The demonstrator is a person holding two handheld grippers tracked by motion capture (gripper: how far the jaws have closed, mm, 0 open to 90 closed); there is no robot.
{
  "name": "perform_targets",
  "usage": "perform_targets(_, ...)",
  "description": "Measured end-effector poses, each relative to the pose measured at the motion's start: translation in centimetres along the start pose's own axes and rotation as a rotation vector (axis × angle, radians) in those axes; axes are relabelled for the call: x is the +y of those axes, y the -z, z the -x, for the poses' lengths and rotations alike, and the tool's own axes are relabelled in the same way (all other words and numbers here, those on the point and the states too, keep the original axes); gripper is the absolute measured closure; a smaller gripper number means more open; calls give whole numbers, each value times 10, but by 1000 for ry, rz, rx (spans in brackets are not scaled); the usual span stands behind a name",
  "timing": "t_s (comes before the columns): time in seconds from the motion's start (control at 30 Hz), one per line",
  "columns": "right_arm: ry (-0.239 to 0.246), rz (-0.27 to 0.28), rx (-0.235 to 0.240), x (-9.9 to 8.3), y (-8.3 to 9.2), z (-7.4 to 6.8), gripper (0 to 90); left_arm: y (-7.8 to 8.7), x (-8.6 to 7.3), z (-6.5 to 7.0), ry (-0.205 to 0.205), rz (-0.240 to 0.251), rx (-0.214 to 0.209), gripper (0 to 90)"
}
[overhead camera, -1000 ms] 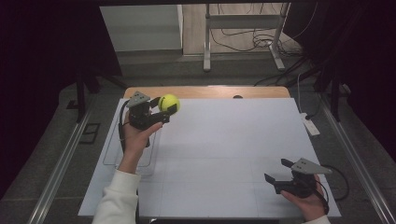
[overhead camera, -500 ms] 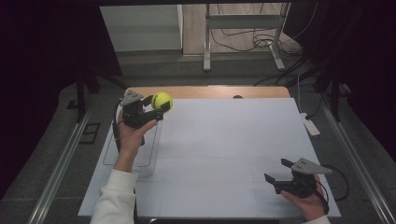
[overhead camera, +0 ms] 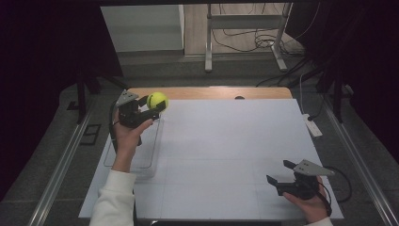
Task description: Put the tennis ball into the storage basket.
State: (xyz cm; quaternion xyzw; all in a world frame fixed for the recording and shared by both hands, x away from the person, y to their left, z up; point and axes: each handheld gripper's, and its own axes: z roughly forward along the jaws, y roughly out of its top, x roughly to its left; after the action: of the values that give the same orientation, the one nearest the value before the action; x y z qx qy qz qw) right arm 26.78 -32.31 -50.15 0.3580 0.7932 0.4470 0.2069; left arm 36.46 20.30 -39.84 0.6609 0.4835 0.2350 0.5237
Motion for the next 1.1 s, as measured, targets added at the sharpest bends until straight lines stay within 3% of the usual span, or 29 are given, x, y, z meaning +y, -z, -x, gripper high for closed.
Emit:
perform_targets(0.8,2,1,0,0,0,0,112,9,0,-19,32,25,49,275)
perform_targets(1.1,2,1,-2,1,1,-1,112,13,-2,-33,57,33,83,275)
